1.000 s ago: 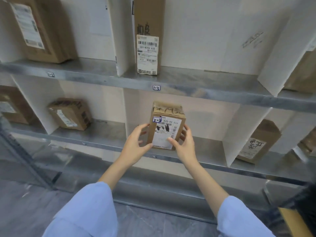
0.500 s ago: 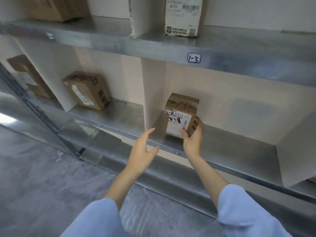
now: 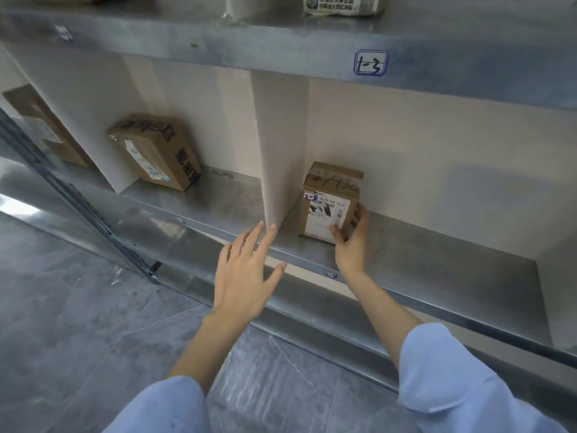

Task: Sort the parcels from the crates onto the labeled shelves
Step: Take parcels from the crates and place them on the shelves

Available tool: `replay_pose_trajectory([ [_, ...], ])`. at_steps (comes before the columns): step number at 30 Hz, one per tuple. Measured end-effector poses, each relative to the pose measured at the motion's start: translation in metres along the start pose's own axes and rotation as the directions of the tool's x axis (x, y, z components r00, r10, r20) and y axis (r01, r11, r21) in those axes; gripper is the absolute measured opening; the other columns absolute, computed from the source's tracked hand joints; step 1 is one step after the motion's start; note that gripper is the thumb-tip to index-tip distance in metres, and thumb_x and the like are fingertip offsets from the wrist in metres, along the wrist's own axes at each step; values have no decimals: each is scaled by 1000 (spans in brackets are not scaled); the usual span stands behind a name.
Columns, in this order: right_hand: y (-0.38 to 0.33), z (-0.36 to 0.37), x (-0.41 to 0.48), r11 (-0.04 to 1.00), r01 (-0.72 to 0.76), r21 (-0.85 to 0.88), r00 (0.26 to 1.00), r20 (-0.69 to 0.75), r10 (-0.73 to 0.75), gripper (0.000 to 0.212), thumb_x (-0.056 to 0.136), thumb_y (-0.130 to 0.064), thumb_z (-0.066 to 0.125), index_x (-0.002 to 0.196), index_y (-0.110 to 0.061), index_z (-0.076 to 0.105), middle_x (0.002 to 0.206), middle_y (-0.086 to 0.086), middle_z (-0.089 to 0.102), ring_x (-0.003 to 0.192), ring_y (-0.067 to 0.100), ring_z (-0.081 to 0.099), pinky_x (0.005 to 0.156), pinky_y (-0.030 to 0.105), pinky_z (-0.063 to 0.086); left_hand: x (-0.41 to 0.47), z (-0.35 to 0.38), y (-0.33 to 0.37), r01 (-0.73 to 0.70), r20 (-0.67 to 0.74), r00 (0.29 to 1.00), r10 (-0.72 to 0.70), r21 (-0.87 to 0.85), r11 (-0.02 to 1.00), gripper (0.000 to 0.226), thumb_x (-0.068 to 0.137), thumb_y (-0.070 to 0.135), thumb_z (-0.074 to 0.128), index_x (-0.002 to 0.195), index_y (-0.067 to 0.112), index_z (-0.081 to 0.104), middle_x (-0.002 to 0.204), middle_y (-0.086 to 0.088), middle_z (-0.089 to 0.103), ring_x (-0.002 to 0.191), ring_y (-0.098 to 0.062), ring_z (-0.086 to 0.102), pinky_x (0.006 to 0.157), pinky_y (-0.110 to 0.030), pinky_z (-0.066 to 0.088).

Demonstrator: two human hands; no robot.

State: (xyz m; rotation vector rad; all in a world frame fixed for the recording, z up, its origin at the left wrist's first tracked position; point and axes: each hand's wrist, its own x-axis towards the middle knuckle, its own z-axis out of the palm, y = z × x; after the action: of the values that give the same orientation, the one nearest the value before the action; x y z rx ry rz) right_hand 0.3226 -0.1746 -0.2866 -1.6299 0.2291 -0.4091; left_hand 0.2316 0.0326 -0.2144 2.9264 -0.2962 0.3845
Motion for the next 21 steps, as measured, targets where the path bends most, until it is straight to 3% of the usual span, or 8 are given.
replay_pose_trajectory([
  [5,-11,-7,1,994,-39,-98,998,51,45,76,89,-2,67,149,-17,22,145,-2,42,126,3,41,105,23,36,-4,-6,2,-16,40,999,14,42,999,69,94,62,27,153,27,29,157,0,34,141,-23,35,111,-41,28],
  [8,-22,-18,-5,972,-57,-227,998,18,63,90,87,-10,73,155,-20,14,157,6,31,143,19,33,117,40,29,-6,-17,4,-39,55,998,36,53,998,69,94,62,27,153,26,29,157,0,34,142,-24,34,112,-41,28],
  [10,-33,-29,-16,942,-50,-333,999,-9,50,91,87,-16,73,155,-22,14,160,5,26,146,26,27,118,47,29,-9,-25,7,-66,52,997,62,61,996,70,93,61,27,153,26,30,156,0,36,142,-23,35,111,-41,28],
  [12,-47,-44,-30,863,-24,-504,1000,-15,19,85,90,-30,69,156,-27,15,161,5,25,145,30,28,111,50,34,-11,-36,10,-103,55,993,100,69,992,70,93,61,27,153,25,31,156,0,36,141,-24,35,111,-41,29],
  [15,-73,-70,-53,623,21,-782,997,65,49,71,96,-52,50,156,-29,19,163,5,19,146,32,23,110,50,33,-17,-55,18,-163,56,986,159,59,985,71,92,61,27,153,25,31,156,-2,36,141,-25,37,109,-41,31],
  [17,-89,-88,-71,495,25,-869,991,86,102,68,97,-58,41,156,-30,20,163,6,16,147,31,19,113,48,28,-22,-68,26,-197,60,979,195,42,979,71,92,61,27,151,24,35,155,-2,38,139,-26,39,108,-42,34],
  [21,-127,-127,-118,381,-3,-924,992,44,115,70,97,-62,37,156,-34,14,164,2,12,148,29,15,113,46,27,-38,-93,49,-283,41,958,283,-7,959,72,90,63,26,149,24,39,153,-2,40,137,-27,42,107,-43,35],
])
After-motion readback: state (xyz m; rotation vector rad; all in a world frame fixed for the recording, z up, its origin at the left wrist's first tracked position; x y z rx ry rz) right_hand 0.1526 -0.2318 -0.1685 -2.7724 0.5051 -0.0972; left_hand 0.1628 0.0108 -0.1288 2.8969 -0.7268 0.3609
